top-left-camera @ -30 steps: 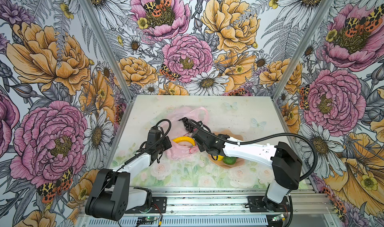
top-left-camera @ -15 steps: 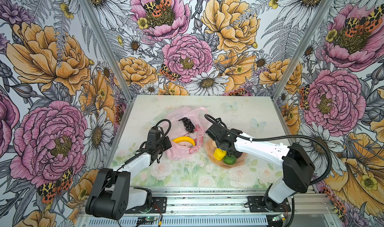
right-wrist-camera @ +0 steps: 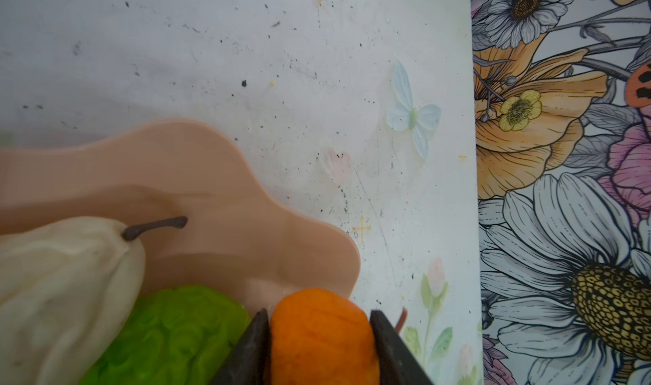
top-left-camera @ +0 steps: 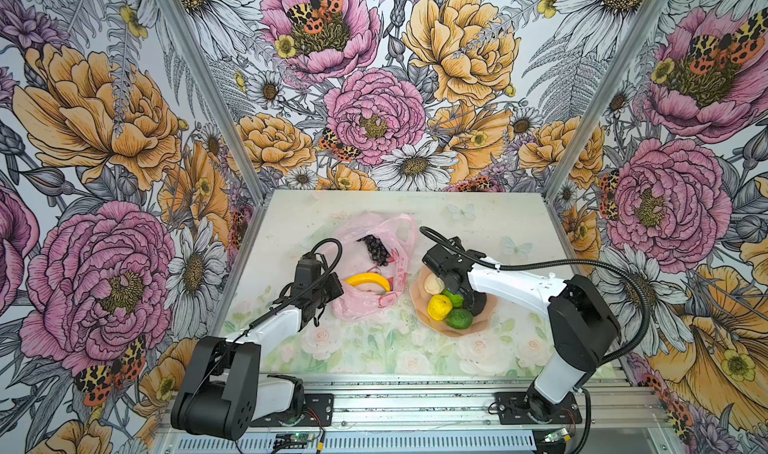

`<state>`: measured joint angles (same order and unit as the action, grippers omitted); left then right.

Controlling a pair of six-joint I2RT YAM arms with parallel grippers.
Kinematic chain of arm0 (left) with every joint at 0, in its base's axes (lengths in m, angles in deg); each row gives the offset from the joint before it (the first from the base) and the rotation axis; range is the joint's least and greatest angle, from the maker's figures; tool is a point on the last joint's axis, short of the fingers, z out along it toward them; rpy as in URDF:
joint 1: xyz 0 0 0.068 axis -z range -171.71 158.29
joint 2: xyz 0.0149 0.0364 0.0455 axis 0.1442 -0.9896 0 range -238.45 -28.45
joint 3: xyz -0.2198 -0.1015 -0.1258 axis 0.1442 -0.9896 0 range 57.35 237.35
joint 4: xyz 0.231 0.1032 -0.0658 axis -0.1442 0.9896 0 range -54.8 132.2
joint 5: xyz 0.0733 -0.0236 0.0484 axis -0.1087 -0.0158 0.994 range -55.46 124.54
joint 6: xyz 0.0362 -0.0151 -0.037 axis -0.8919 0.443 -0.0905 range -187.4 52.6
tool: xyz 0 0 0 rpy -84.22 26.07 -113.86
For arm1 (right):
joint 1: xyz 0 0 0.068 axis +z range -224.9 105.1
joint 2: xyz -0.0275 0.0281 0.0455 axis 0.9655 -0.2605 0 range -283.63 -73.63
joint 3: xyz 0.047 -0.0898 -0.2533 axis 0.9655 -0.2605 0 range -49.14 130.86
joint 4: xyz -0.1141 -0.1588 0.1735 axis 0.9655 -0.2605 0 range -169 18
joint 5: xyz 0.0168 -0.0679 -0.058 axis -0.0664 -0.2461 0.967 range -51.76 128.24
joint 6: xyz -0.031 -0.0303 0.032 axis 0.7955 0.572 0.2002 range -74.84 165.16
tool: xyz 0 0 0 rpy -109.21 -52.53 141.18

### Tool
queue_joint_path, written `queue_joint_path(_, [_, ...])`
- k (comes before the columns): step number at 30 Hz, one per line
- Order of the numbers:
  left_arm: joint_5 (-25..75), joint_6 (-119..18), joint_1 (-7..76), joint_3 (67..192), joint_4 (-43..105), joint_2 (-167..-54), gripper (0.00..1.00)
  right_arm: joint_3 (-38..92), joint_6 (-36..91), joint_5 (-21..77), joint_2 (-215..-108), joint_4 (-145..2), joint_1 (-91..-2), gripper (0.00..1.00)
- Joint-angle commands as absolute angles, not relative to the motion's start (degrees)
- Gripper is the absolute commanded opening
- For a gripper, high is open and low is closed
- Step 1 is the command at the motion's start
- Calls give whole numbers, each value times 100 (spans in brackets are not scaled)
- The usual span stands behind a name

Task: Take the fake fruits out of the plastic bag
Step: 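Carry the orange into the peach bowl and open the right gripper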

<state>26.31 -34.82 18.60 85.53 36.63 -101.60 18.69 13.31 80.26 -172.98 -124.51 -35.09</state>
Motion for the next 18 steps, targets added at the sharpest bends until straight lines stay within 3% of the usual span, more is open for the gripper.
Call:
queue_joint_path(1, [2663, -3583, 1830, 8556, 3626, -10022, 0, 2147, 1410, 8335, -17545, -12526, -3497, 47])
queue_joint_path(18, [2736, -3583, 1836, 8537, 3600, -10048, 0, 2555, 1605, 8407, -18103, -12511, -3506, 56])
